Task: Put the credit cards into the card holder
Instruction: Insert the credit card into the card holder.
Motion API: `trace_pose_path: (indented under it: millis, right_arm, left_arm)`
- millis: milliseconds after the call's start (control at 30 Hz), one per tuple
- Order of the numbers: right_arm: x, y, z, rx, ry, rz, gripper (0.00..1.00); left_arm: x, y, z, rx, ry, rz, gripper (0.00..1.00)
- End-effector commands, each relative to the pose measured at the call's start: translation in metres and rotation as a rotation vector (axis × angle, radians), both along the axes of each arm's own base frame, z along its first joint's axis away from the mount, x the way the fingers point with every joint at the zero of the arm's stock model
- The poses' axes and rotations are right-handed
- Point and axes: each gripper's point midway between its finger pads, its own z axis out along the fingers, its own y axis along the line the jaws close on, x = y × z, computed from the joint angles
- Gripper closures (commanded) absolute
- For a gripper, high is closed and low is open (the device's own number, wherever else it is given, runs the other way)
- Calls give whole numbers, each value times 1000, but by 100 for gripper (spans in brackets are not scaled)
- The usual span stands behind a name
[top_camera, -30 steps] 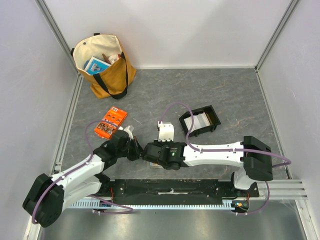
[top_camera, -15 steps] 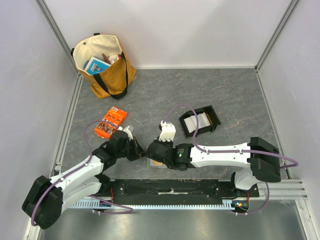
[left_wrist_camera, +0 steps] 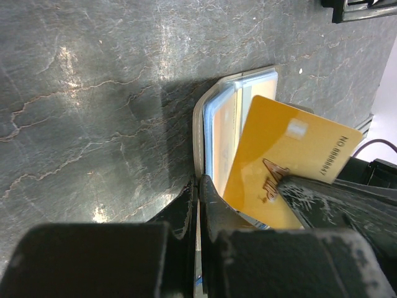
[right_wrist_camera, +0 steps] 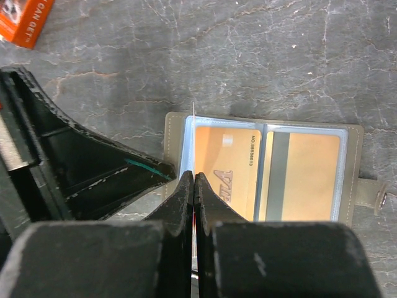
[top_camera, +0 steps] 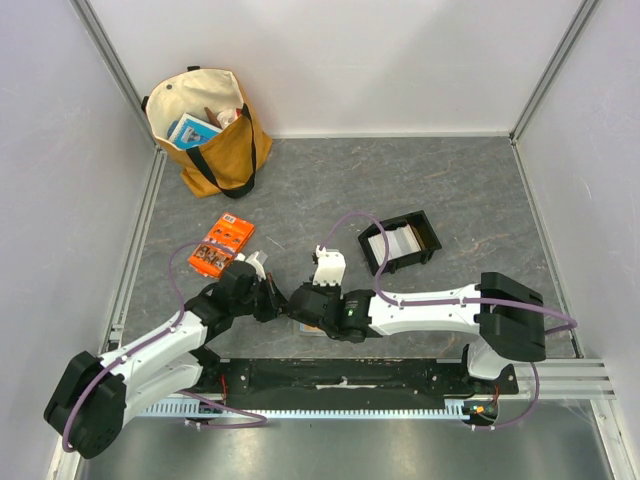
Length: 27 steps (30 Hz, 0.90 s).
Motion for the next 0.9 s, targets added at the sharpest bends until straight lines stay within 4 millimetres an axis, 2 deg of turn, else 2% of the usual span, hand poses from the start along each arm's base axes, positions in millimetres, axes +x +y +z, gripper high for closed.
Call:
trace_pose_path:
  millis: [0, 400, 567, 867]
  right_arm:
    - [11, 9, 9, 20, -42, -33, 100]
    - [14, 10, 16, 35, -64, -42, 100]
    - [14, 12, 14, 33, -61, -38, 100]
    - [17, 16, 25, 68, -82, -37, 100]
  left_arm:
    - [3, -5, 8, -43, -7, 10, 98]
    - [3, -5, 7, -39, -5, 6, 98]
    - [2, -5, 7, -41, -6, 6, 98]
    - [2, -5, 7, -42, -6, 4, 98]
